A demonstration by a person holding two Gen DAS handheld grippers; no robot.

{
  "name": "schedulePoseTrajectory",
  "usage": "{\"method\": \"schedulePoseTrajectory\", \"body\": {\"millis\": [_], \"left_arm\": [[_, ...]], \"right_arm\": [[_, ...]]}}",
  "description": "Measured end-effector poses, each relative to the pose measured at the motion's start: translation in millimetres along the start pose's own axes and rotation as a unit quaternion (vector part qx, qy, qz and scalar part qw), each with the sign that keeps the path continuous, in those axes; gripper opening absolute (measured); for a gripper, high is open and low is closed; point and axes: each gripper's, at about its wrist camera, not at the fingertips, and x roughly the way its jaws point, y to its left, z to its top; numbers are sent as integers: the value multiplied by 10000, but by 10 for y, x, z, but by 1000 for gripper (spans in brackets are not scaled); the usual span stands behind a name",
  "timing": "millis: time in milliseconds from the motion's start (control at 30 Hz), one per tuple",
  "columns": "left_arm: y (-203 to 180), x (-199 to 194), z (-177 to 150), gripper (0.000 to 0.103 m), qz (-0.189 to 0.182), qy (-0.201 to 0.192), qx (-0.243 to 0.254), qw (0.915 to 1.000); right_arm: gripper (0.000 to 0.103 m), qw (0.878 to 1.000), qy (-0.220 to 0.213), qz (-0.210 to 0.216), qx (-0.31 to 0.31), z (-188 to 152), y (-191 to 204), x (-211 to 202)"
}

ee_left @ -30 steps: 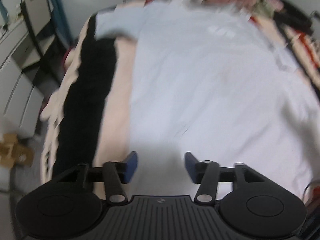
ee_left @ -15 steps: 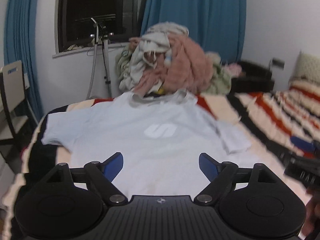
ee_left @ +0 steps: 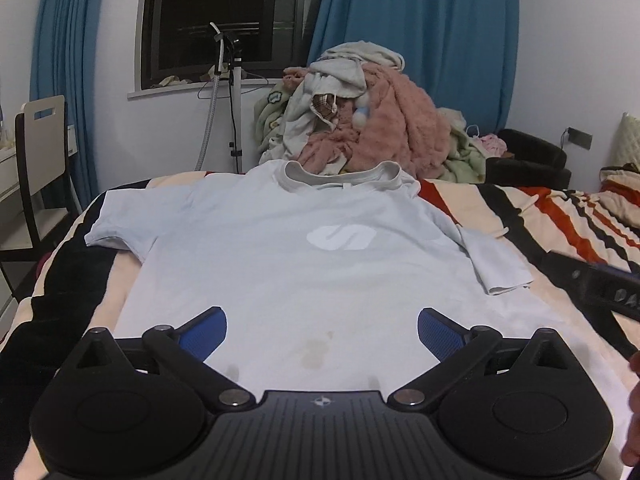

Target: Fold clothes

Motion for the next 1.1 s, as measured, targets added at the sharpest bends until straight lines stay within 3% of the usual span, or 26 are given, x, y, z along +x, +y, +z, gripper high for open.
{"method": "schedulePoseTrajectory", "body": {"millis": [133,267,333,367,433,533,600,633,767,867,1000,1100], "left_arm": [[33,11,-33,103,-17,31,-45,10000],[69,-1,-85,103,-60,46,-116,9999],[79,29,-115,103,-43,84,-120,9999],[81,58,-130,103,-27,124,-138,9998],[86,117,-160,103,1,204,-173,9996],[73,228,-208,103,-6,328,-209,9992],[52,307,-234,103,4,356,-188,9992],[38,353,-245,103,18,368,-165,9992],[-9,516,-269,103,61,444,-87,9990],[-30,584,-297,103,92,481,-22,9988],[-40,604,-332,103,55,564,10,9984],[-47,571,-335,103,7,532,22,9986]], "right_arm": [[86,9996,95,-124,222,4,-117,167],[86,9958,103,-460,789,169,-501,602],[77,9919,173,-569,1126,224,-793,865],[72,9887,220,-633,1337,229,-960,989],[71,9784,342,-663,1929,198,-1312,1222],[66,9547,438,-422,2913,42,-1765,1466],[62,9449,462,-305,3226,-41,-1887,1544],[62,9461,374,-268,3207,-55,-1882,1539],[62,9680,346,215,2476,25,-1587,1482],[62,9907,478,540,1158,101,-1155,1410],[62,9934,796,824,77,34,-768,1405],[61,9886,995,722,-870,-93,-524,1442]]}}
